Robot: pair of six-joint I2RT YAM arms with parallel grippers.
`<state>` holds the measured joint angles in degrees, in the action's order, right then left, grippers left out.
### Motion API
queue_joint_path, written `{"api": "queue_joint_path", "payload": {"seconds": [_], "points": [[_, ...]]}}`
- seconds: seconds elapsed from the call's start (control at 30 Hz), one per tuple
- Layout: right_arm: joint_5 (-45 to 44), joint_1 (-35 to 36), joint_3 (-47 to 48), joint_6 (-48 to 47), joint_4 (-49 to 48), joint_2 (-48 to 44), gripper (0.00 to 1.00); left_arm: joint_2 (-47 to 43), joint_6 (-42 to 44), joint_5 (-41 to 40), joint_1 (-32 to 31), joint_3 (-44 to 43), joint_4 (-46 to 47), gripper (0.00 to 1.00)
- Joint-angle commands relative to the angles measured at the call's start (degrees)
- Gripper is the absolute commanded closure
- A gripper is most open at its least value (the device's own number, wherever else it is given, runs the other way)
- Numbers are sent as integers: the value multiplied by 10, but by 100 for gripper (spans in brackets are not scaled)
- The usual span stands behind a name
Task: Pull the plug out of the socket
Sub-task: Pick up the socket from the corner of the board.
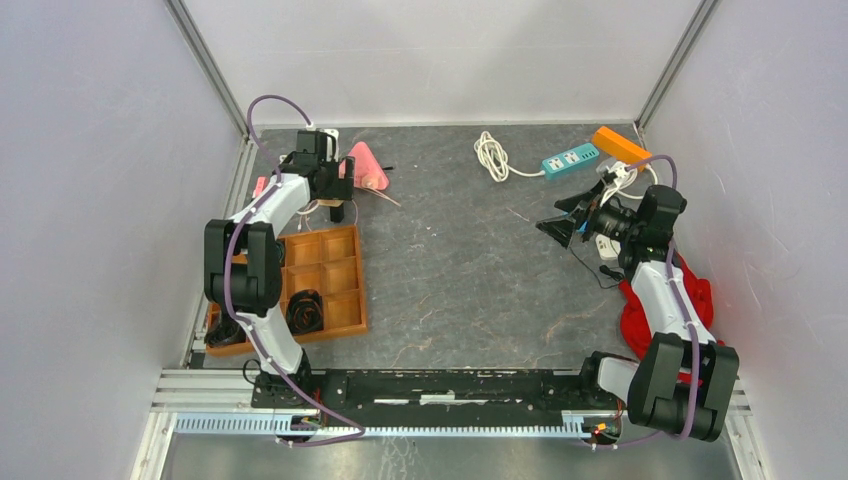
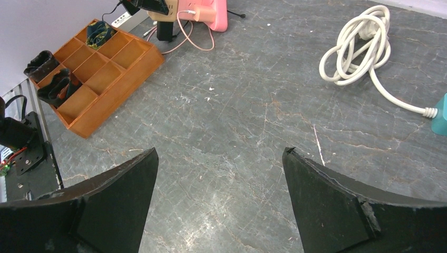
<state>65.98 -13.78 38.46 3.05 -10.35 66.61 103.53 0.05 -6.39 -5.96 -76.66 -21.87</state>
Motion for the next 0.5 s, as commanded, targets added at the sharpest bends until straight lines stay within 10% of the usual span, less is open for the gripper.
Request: {"api": "queue_joint_path", "payload": {"seconds": [0.0, 0.47], "points": [[4, 7, 28, -23, 10, 5, 6, 9, 1, 21, 2, -20, 6, 1], [3, 12, 30, -26, 17, 9, 7, 24, -22, 34, 3, -28, 7, 37]]}}
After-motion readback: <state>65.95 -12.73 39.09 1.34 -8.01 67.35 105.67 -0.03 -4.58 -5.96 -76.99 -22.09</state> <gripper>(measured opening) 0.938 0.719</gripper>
